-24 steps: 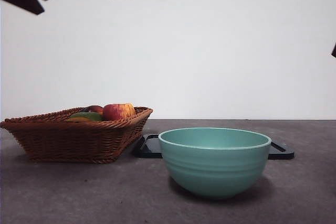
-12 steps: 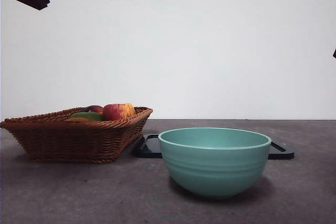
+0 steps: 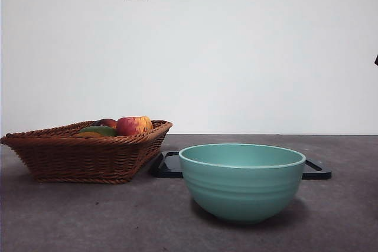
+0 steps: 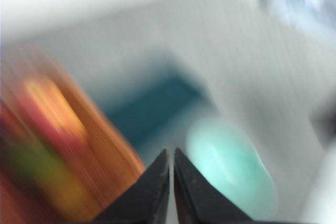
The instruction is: Pick up the wifruite, put it on the bowl, pick up the plate, put it on desk
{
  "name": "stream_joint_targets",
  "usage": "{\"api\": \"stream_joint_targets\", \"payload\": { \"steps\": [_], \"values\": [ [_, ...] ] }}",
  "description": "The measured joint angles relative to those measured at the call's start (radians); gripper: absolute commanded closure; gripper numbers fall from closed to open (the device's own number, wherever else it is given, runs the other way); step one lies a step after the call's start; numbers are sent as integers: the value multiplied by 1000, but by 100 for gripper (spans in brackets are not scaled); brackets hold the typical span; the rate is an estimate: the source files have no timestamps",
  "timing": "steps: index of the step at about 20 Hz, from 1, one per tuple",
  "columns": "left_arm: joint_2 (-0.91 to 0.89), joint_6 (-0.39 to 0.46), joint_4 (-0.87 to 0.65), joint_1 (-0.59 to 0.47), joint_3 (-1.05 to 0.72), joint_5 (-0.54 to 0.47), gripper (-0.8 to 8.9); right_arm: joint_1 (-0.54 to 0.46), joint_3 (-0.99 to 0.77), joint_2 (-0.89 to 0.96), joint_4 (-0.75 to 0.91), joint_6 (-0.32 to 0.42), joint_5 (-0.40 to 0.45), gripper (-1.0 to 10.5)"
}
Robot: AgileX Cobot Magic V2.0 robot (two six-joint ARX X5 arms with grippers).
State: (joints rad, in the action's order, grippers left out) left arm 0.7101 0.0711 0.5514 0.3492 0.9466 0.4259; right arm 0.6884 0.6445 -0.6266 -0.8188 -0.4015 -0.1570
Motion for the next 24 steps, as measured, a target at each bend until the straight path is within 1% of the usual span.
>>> {"api": "stream_joint_targets", "payload": {
  "steps": [2, 5, 6, 8, 10, 11, 14, 18, 22, 24],
  "values": [
    [-105, 22, -173, -108, -31, 0, 801, 0, 0, 0, 0, 0, 0, 940],
    [-272, 43, -375, -275, -136, -15, 801, 0, 0, 0, 0, 0, 0, 940],
    [-328, 50, -438, -326, -188, -53, 801, 0, 0, 0, 0, 0, 0, 940],
    [-415, 56, -499, -387, -301, -145, 801, 0, 0, 0, 0, 0, 0, 940],
    [-482, 60, -504, -423, -412, -210, 801, 0, 0, 0, 0, 0, 0, 940],
    [-511, 60, -504, -436, -458, -222, 801, 0, 0, 0, 0, 0, 0, 940],
    [-599, 58, -509, -454, -606, -232, 801, 0, 0, 0, 0, 0, 0, 940],
    [-675, 32, -492, -454, -780, -237, 801, 0, 0, 0, 0, 0, 0, 940],
    [-705, 16, -422, -454, -862, -237, 801, 0, 0, 0, 0, 0, 0, 940],
    [-705, 16, -419, -454, -892, -237, 801, 0, 0, 0, 0, 0, 0, 940]
  ]
}}
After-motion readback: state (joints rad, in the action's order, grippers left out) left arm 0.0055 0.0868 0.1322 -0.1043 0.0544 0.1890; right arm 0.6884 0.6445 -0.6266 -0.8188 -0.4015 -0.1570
